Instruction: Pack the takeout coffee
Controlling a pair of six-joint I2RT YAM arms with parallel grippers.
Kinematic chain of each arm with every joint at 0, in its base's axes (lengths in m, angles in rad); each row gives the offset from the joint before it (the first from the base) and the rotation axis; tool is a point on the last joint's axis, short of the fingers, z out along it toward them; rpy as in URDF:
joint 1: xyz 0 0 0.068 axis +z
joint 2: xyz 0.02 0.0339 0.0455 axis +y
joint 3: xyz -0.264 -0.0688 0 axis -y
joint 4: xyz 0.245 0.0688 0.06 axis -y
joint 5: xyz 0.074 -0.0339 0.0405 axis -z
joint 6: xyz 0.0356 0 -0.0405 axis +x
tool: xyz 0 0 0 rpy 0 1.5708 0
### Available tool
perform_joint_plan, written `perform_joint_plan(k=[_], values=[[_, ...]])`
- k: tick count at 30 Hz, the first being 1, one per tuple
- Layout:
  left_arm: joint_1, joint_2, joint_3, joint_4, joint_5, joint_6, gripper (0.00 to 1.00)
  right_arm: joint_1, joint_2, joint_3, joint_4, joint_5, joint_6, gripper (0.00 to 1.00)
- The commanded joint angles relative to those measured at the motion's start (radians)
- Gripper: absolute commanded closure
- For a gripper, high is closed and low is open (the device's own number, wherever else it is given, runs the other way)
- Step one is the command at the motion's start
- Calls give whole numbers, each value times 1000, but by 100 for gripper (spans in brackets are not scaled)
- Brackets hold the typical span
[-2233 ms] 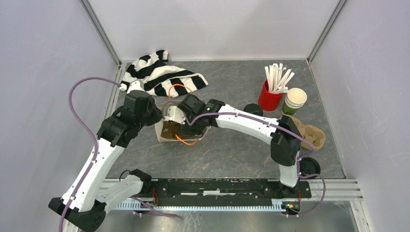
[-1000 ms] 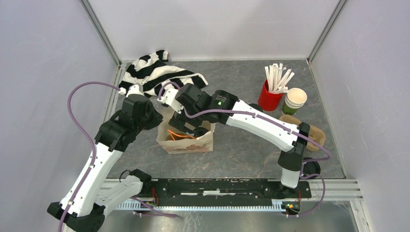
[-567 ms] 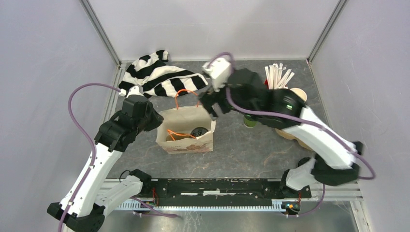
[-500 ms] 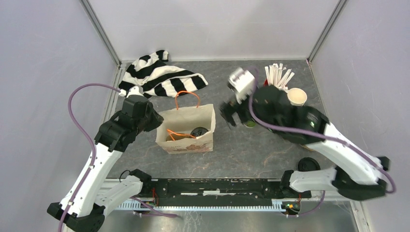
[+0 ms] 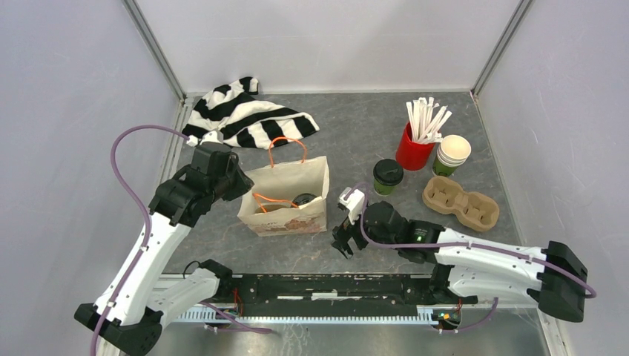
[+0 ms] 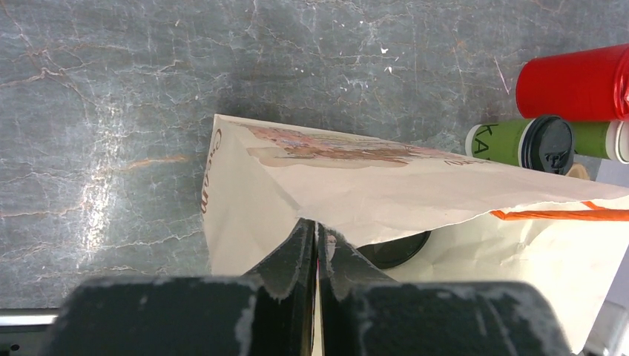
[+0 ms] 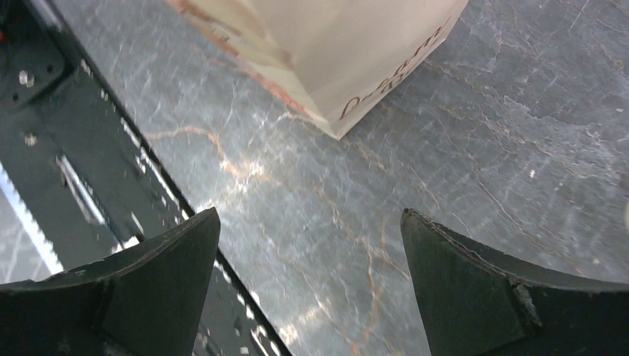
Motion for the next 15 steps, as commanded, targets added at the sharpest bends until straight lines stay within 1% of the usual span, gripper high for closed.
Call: perform_joint_plan(k=[1,5,7,11,15], values=[[-2,15,40,-36,16,-55,91,3,38,-72,465,92,146,2],[-1,22,49,-54,24,-67,92,1,104,-134,624,132,167,2],[-1,20,51,-59,27,-70,93,-5,136,-144,637,185,194,2],[-2,15,47,-59,32,-88,94,-36,182,-169,690,219,203,2],[-2,12,35,-53,60,-98,95,-71,206,-163,696,242,163,2]])
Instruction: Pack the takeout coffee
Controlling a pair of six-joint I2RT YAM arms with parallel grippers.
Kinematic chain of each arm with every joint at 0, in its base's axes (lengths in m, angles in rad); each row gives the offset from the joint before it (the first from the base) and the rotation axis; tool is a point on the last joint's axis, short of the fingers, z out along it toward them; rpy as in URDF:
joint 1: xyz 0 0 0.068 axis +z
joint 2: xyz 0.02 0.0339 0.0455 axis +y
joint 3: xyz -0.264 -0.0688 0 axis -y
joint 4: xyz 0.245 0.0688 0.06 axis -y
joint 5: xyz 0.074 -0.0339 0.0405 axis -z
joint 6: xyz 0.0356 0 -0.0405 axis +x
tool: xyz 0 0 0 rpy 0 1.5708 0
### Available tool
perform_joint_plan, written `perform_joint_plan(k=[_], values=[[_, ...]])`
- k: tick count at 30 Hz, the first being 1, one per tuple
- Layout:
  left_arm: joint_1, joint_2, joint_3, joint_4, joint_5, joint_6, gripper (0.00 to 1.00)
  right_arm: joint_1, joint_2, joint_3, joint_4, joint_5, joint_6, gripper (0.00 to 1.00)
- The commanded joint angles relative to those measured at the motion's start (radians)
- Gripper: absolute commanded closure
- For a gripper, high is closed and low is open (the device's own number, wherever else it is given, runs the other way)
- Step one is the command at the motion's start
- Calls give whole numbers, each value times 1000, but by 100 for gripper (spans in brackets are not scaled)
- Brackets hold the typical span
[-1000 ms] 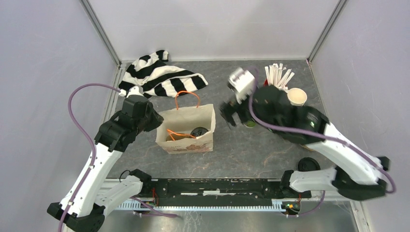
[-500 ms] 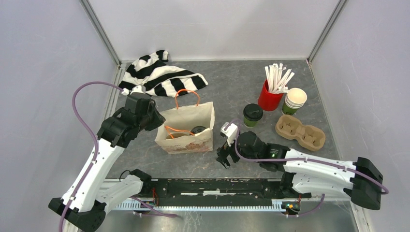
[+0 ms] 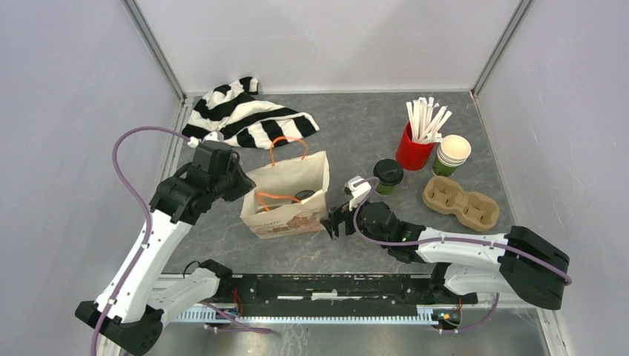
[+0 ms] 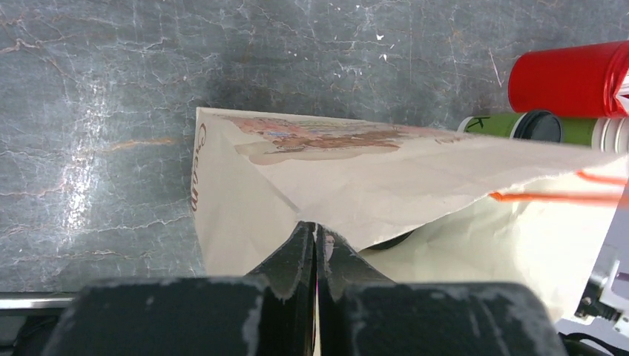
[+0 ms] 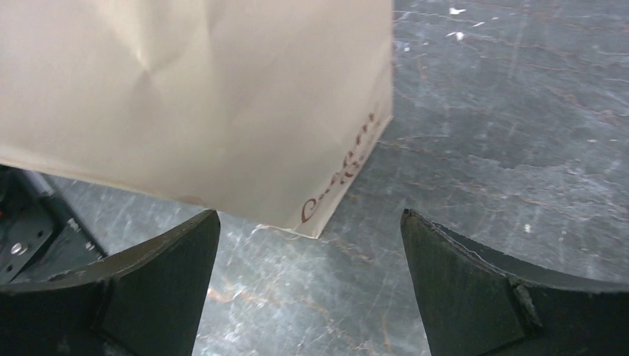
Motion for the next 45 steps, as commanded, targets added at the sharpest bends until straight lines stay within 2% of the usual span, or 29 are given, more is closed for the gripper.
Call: perform_joint_plan(k=[1,5,8,14,17,22,27,29,32,35,39,45], values=[[-2,-10,12,-24,40,-48,95,-44,19,0,108,61,-17,2],[-2,-10,-4,-1,84,-49,90,-111,51,13,144,38,-53,2],[-3,-8,0,11,109,-43,83,-160,99,71,132,31,-78,2],[-2,-17,37,9,145,20,54,-277,233,186,139,-20,-124,2],[-2,-31,56,3,147,47,38,-324,310,296,78,-62,-145,2],[-2,-38,123,-19,187,79,26,-370,375,450,-80,-99,-176,2],[-1,-15,240,-76,155,134,23,-405,394,572,-315,-144,-194,2],[-2,18,324,-126,94,171,24,-405,386,607,-419,-156,-226,2],[-1,107,451,-235,-67,219,25,-407,349,626,-522,-163,-264,2],[1,151,513,-242,-233,236,25,-407,306,624,-592,-164,-279,2],[13,167,533,-205,-342,233,24,-412,259,612,-641,-198,-278,2],[78,161,426,-184,-416,239,24,-411,209,573,-660,-259,-253,2]])
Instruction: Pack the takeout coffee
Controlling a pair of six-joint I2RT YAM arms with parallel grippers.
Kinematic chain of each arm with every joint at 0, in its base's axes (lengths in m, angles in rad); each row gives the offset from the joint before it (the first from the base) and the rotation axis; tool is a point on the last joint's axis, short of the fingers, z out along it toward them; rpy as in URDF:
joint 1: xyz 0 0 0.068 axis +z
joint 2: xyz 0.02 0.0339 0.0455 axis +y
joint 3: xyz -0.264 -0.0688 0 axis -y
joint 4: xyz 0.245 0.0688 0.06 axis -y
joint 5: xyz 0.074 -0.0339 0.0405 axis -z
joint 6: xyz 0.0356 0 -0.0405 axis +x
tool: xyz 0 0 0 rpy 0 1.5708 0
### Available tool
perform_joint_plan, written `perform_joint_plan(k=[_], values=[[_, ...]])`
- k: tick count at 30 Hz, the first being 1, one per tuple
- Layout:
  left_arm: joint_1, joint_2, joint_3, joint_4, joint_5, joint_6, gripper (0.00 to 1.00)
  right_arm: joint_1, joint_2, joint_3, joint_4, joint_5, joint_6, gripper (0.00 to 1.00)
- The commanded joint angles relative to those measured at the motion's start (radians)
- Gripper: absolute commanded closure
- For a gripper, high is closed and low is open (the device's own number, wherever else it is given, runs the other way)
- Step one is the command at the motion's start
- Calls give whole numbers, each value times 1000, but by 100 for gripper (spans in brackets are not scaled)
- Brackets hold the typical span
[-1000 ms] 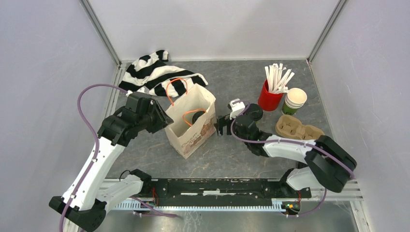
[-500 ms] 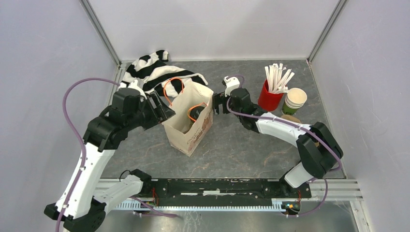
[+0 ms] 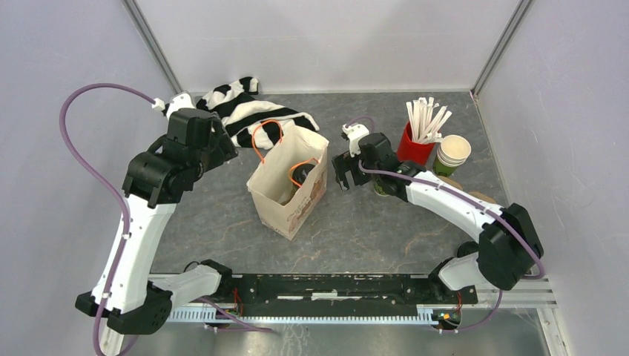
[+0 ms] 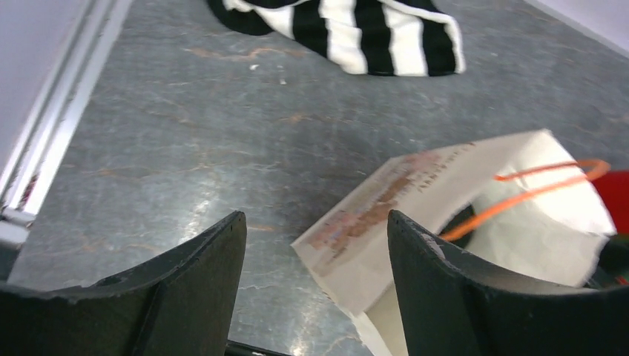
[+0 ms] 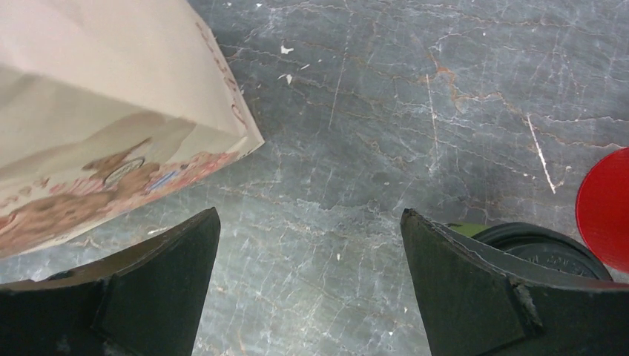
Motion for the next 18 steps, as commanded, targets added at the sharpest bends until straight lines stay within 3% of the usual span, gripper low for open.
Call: perform_joint_plan(k=[1,6,9,15,18], values=[[67,-16,-72,9,-104,48,24,-3,-62,-26,-24,-56,6,2],[185,-62,-246,75,4,30,26,-3,-107,-97,19,-125,34,2],[256,-90,-375,162,141,30,27,-3,-119,-145,67,-171,78,2],[347,38,-592,419,519,7,39,-4,-75,-150,84,-238,130,2],[353,122,-628,473,570,5,42,-3,-36,-129,82,-231,158,2]])
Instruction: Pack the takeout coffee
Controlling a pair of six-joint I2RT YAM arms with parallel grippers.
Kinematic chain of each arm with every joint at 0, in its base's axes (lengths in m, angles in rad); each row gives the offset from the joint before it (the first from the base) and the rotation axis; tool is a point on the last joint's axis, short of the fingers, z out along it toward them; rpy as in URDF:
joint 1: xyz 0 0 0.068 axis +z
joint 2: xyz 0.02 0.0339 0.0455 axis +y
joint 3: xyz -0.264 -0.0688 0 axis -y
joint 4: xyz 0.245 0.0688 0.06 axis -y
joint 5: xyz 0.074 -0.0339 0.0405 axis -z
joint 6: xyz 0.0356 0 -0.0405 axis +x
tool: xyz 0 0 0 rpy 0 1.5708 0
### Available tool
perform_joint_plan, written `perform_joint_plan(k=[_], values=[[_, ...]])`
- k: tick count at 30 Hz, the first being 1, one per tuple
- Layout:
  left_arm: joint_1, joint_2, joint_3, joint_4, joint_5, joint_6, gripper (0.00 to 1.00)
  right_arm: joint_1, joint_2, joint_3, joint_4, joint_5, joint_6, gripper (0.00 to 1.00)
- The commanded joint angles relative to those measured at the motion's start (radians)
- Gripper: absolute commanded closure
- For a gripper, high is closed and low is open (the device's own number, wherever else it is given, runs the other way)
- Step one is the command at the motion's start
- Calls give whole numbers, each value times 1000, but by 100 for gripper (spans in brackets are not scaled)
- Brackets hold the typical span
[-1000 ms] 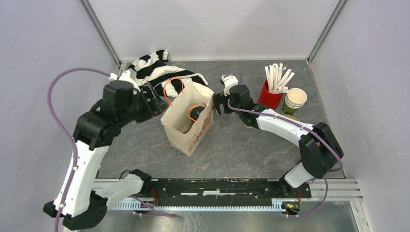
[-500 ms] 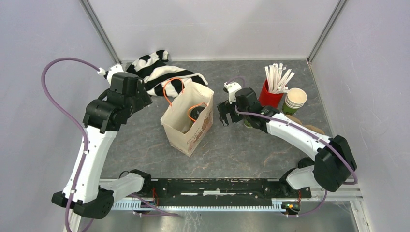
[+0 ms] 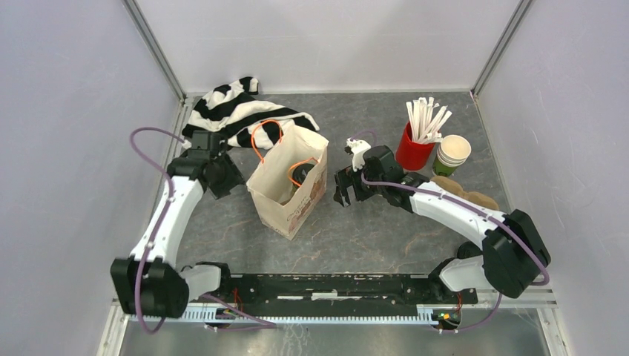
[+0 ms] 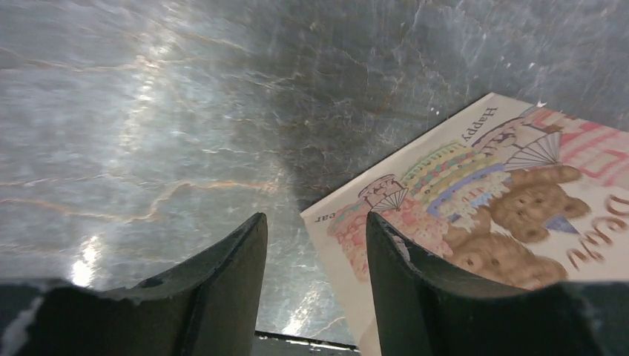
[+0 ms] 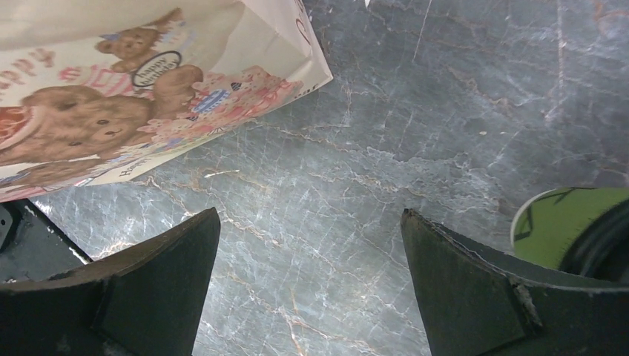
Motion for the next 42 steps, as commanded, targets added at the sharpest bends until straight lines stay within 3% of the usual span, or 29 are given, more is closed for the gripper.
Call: perform_joint_plan(k=[1,7,16,25,32,38,42], values=[[14,104,-47,191,203,18,44,-4,57,22,62,-32,67,2],[12,209,-126,240,296,43,50,-5,161,62,83,-16,126,2],[-68,25,-381,328,338,-134,57,-11,295,188,67,-6,139,2],[-293,-127,-543,479,324,-450,57,-14,409,304,102,-31,155,2],[-532,-51,-518,618,207,-647,55,-17,492,394,118,-30,130,2],[-695,15,-462,593,108,-712,54,-18,535,447,122,-38,74,2],[-701,-100,-489,494,85,-722,50,-34,528,491,38,9,4,2]])
